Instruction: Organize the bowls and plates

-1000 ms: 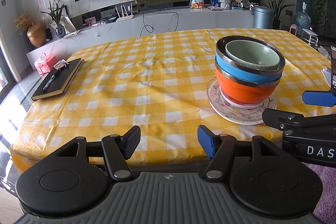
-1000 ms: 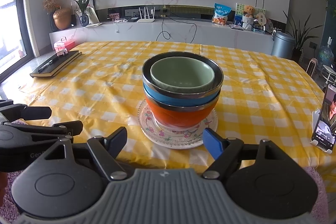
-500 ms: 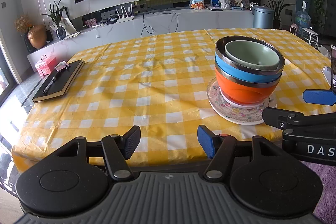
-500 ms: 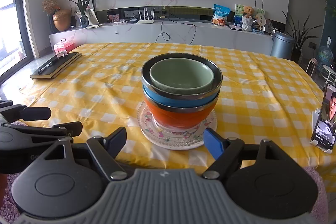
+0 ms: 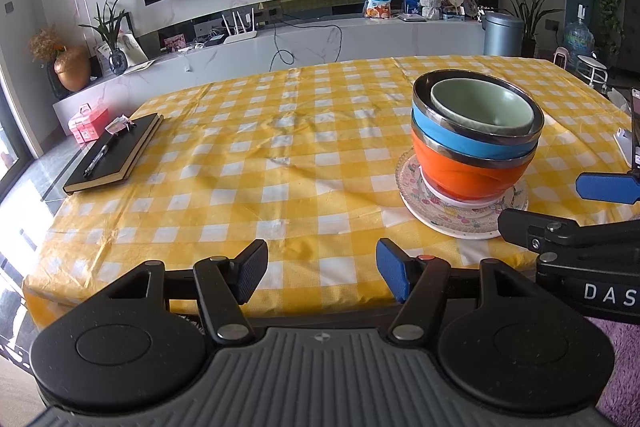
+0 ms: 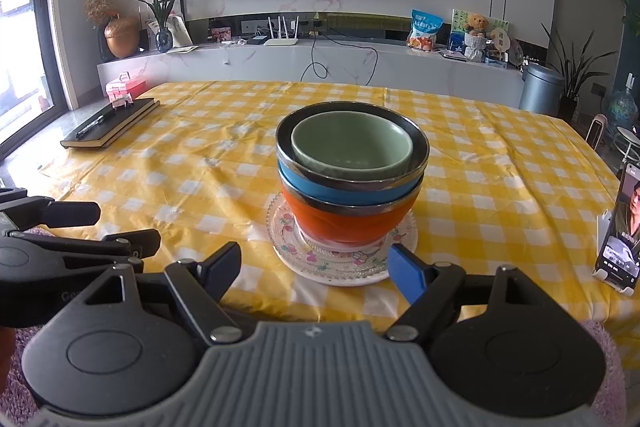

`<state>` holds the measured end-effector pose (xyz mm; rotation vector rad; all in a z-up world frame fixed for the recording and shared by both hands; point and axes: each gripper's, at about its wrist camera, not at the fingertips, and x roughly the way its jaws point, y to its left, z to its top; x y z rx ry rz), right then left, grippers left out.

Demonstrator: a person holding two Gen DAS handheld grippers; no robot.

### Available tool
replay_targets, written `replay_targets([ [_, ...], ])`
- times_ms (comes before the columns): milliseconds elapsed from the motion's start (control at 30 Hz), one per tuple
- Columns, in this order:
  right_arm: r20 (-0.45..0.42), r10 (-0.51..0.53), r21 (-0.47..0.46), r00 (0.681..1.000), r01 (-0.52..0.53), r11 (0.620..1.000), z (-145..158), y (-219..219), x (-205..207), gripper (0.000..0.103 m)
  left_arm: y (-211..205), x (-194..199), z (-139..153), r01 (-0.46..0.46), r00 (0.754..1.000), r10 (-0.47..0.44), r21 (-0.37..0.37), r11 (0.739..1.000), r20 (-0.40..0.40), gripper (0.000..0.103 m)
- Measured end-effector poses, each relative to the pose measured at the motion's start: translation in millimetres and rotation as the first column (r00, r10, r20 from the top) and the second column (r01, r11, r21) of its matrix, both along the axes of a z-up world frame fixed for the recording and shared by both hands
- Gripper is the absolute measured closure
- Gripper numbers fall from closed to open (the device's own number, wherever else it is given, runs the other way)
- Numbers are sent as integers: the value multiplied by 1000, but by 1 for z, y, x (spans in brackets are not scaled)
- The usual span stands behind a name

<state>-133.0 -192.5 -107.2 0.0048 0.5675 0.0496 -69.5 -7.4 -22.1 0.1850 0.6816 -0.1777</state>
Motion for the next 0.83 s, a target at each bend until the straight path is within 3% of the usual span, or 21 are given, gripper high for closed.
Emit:
replay_targets([
  [833,-2,4,-3,1000,-4,1000,-1,1,0,23,2,-2,3,-19,1000,19,-2,1000,10,29],
])
